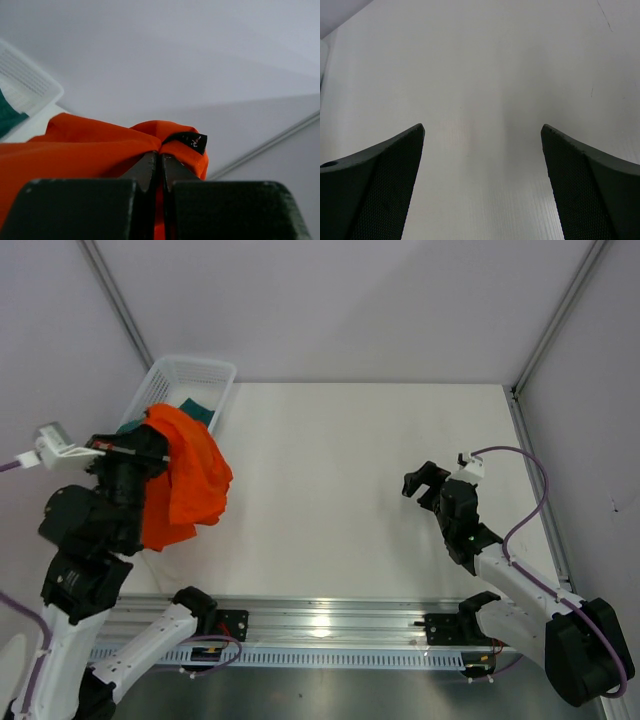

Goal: Fold and stack the shorts
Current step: Move the shorts to the center of the board

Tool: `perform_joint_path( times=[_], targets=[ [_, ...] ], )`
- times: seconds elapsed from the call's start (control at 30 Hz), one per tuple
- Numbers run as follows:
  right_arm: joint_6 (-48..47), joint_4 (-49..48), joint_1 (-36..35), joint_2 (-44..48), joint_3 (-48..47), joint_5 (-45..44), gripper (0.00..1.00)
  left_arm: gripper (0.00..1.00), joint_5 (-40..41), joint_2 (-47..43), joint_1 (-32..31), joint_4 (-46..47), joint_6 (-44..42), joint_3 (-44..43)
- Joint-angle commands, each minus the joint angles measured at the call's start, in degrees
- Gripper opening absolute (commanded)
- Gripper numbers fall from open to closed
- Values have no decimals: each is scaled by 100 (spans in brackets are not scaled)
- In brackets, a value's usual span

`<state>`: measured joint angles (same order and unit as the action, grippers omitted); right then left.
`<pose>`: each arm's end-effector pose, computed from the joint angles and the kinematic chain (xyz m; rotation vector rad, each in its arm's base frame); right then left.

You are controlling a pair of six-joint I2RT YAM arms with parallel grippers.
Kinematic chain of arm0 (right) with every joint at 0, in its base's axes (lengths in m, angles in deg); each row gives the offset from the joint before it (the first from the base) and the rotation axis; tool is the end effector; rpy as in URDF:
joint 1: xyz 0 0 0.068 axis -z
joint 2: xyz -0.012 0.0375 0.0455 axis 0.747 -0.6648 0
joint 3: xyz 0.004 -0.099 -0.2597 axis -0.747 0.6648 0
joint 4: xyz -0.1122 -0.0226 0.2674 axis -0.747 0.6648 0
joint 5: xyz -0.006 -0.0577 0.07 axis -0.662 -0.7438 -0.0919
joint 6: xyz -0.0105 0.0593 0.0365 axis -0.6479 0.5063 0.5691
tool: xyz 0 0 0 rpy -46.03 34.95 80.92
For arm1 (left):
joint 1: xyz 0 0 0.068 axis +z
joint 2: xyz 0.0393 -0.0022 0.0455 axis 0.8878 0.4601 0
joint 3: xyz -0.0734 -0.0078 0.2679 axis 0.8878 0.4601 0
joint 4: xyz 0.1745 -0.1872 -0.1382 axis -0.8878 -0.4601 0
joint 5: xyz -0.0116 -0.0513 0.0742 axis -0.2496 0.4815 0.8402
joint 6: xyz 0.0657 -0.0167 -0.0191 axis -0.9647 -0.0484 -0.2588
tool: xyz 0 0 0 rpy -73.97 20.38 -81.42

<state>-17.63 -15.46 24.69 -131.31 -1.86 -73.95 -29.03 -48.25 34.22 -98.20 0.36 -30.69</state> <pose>0.2441 0.0866 0.1979 0.3755 1.8582 0.3654 0.1066 -0.0224 0.5161 -0.6116 1.2577 -0.6159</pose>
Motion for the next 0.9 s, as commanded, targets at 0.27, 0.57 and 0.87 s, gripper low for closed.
perform_joint_path(
  times=[0.27,0.57,0.87],
  targets=[
    [-210,-469,-44,129,72,367,99,0,-838,2116,-1204,1844,771,1138],
    [-649,-2007,-149,-213,406,2600,83,0,-760,3946,-1205,1432,323,-312],
    [-1491,-2535,-1063,-1187,12,3313,73,0,-953,3727,-1196,1485,385,-154]
  ],
)
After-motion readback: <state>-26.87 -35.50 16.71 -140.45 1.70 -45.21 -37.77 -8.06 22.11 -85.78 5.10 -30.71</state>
